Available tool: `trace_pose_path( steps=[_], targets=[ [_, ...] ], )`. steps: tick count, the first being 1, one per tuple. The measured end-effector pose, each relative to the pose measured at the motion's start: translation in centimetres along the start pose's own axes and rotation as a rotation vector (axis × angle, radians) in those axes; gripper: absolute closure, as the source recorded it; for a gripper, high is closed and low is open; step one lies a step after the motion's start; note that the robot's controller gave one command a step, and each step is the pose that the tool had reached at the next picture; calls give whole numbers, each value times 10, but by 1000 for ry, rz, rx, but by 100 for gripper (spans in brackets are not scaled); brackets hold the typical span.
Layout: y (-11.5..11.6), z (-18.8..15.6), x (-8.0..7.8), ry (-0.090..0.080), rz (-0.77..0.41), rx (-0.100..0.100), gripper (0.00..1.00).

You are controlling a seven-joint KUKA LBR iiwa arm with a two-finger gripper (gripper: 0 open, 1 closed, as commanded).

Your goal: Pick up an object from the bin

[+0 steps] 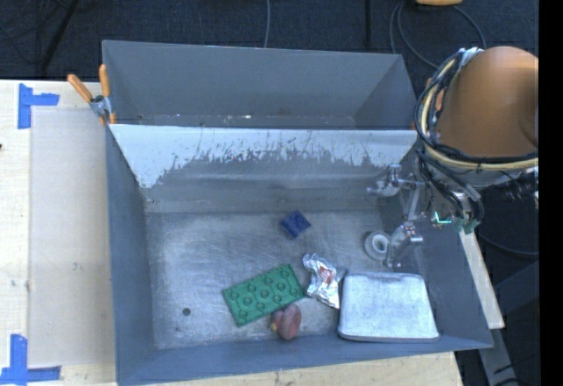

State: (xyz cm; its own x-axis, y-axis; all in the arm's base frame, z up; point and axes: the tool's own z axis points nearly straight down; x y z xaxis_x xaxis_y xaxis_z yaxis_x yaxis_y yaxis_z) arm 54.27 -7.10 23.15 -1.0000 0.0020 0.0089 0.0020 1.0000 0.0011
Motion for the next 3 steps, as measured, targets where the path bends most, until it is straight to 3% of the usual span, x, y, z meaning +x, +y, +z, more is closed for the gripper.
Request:
trace_pose_path(
  steps=[1, 2, 3],
  targets=[
    [105, 159, 42, -30, -199, 1, 0],
    [112, 132, 51, -9, -265, 2, 0],
    [144, 133, 37, -8, -478, 2, 0]
  ],
)
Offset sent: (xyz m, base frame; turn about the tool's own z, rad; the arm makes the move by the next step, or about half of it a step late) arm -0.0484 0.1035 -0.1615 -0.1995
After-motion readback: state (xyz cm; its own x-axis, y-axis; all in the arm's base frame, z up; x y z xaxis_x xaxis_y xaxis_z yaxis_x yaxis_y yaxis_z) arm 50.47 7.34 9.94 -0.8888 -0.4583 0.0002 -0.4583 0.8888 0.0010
